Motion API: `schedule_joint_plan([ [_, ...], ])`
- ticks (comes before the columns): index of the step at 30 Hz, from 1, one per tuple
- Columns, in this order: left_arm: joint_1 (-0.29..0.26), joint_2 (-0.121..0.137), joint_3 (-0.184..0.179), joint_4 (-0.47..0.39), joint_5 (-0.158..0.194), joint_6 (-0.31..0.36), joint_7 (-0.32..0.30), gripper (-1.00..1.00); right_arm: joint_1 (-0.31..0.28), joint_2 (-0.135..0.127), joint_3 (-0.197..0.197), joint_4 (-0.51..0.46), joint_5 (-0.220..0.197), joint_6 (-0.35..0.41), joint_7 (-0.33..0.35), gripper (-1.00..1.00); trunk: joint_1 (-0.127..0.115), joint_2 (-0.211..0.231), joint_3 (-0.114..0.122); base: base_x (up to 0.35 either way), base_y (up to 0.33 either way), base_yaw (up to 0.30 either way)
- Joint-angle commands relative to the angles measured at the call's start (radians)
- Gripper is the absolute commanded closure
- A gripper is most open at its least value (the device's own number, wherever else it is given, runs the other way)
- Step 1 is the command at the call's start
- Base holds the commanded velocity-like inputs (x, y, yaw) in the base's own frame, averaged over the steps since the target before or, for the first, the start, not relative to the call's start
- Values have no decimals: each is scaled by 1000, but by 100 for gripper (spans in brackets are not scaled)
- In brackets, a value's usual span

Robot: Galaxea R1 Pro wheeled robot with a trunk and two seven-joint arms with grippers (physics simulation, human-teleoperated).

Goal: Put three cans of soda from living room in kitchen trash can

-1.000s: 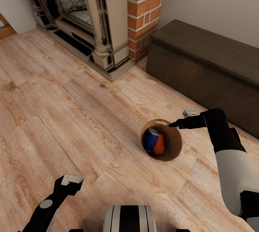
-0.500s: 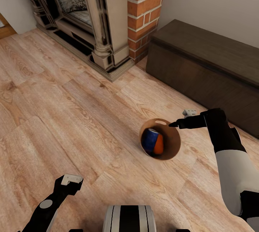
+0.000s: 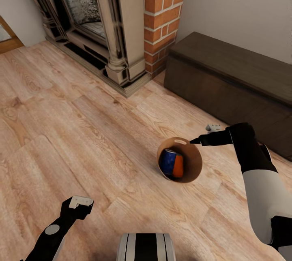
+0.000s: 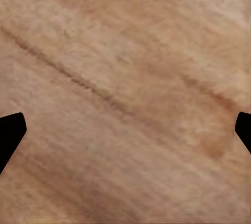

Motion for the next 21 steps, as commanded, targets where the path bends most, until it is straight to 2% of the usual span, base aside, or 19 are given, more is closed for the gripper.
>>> schedule_joint_plan([
  [1, 0, 0, 0, 0, 0, 0, 0, -100, 0, 0, 0, 0, 0, 0, 0, -100, 0, 0, 4, 0, 0, 0],
  [21, 0, 0, 0, 0, 0, 0, 1, -100, 26, 0, -1, 1, 1, 0, -1, -100, -9, 5, 81, 0, 0, 0],
])
